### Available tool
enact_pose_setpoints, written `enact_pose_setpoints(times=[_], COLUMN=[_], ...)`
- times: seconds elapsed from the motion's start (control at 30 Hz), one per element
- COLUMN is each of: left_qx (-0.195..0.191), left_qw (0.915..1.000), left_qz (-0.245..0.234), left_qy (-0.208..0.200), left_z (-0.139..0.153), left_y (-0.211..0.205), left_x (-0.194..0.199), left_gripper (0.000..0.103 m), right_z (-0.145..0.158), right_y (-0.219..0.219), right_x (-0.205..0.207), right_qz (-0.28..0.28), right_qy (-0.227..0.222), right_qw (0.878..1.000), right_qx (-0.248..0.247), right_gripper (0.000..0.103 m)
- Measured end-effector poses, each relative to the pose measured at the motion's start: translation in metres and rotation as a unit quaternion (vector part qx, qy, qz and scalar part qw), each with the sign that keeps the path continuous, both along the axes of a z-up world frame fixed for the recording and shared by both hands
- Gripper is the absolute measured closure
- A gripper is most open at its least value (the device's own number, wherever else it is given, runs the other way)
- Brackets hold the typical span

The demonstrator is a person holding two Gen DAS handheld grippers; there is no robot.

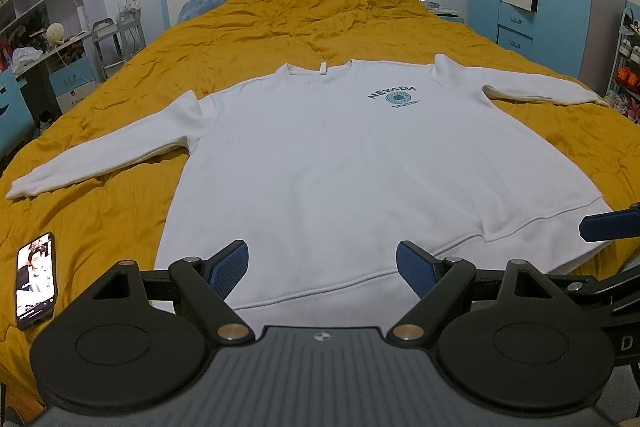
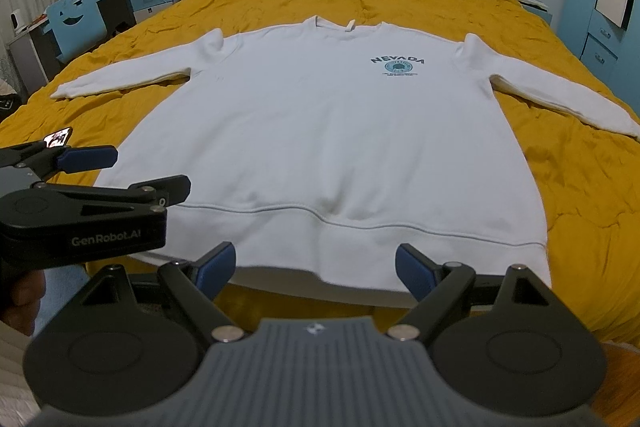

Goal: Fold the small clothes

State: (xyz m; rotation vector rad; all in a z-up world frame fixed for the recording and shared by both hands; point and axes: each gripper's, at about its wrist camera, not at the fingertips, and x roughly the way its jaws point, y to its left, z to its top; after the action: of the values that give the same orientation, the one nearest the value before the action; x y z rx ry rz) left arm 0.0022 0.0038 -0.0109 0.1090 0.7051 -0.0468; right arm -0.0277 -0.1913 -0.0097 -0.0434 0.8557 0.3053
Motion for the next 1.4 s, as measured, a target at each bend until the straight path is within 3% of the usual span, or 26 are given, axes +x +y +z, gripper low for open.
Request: enact_pose_setpoints(times=[1.0, 1.2, 1.4], left_qx=[0.000, -0.010, -0.024], left_qw=[1.0000, 0.9999, 0.9986], left_qz=[0.003, 0.004, 0.048], left_qy=[0.009, 0.012, -0.004], left_z=[-0.002, 0.006, 0.018], left_y=[0.001, 0.011, 0.048], left_x=[0.002, 0.022, 0.054], left_gripper=[0.005, 0.005, 0.005], right_z=[-0.001, 0.004, 0.013], right_y=[0.005, -0.001, -0.009], right_x=[0.008, 0.021, 0.060], right_qz=[0.000, -0.009, -0.024], right_qy=[0.003, -0.006, -0.035], right_qw=[1.000, 1.000, 0.999], right_qx=[-0.009, -0.006, -0.002], right_gripper=[0.020, 0.020, 0.020])
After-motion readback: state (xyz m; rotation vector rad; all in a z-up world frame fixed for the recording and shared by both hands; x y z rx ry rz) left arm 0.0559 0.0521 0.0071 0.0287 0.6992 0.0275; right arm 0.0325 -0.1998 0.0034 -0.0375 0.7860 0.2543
